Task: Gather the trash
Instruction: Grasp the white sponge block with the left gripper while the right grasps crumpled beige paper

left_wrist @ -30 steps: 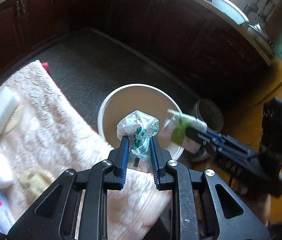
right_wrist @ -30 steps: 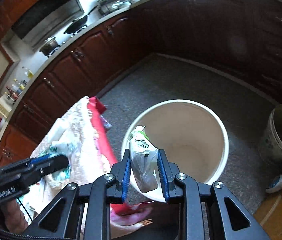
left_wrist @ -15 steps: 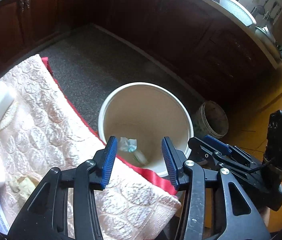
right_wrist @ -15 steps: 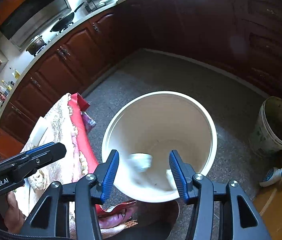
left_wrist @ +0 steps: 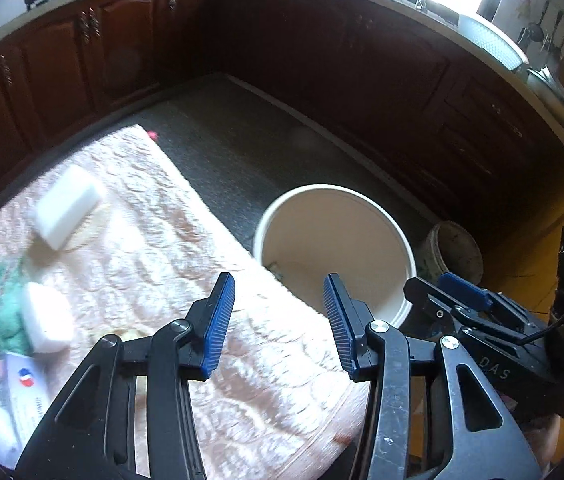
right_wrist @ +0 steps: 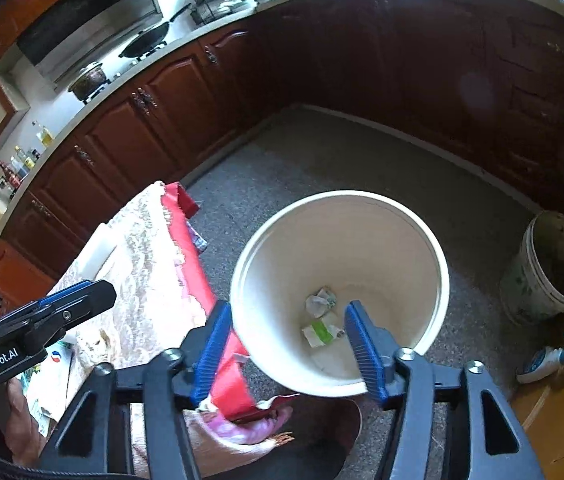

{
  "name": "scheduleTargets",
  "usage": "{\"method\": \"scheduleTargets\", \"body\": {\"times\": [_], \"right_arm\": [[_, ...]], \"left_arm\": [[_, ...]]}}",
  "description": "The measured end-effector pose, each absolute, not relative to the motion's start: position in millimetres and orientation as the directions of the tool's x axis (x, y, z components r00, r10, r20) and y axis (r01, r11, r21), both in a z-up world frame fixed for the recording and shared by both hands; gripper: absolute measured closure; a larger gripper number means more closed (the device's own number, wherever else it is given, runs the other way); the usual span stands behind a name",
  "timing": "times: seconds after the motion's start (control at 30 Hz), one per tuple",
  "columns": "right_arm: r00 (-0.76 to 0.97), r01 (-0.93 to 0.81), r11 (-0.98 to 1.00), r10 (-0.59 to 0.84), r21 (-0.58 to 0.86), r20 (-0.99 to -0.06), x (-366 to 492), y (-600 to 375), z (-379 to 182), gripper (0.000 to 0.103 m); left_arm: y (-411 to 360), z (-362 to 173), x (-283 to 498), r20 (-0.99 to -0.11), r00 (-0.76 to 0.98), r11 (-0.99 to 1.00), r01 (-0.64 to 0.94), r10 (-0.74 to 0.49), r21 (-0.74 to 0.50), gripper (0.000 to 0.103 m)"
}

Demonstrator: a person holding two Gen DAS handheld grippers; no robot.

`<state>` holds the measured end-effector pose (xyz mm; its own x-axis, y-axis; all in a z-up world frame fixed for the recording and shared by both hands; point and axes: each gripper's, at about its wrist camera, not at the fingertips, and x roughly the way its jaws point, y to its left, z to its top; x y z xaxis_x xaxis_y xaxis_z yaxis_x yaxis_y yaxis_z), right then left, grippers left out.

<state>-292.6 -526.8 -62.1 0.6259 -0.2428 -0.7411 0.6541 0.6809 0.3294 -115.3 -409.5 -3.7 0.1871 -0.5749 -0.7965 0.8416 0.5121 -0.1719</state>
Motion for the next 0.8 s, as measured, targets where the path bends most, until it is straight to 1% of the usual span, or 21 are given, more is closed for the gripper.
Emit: {"method": "scheduleTargets", "body": {"times": [0.03,0.3,0.37,0.43,0.7,0.8], "right_arm": [[0.629,0.650,0.686,-0.244,0.327,-0.738,-291,-523,-59,0.040],[0.668,0.589,0.743,-0.227,0.317,-0.709,-273,-486,-34,0.038],[0.679,0.570,0.758,-0.219,0.316,-0.700,-267,-475,-29,0.034],[0.689,0.549,0.775,-0.208,0.313,-0.694,-262,-464,-24,0.032],[0.717,0.470,0.828,-0.155,0.307,-0.679,-235,-421,-13,0.032],[0.723,0.443,0.845,-0.139,0.300,-0.676,-226,-405,-12,0.027]], "left_arm": [[-404,-2,-114,-0.794,0.198,0.517,0.839,-0.575,-0.166,0.059],[-347,15,-100,-0.767,0.289,0.587,0.798,-0.573,-0.138,0.059],[-330,18,-95,-0.759,0.320,0.612,0.780,-0.566,-0.127,0.059],[-314,20,-91,-0.752,0.348,0.635,0.763,-0.559,-0.119,0.059],[-255,28,-80,-0.712,0.471,0.728,0.681,-0.521,-0.082,0.059],[-238,30,-76,-0.700,0.502,0.752,0.655,-0.508,-0.076,0.059]]}}
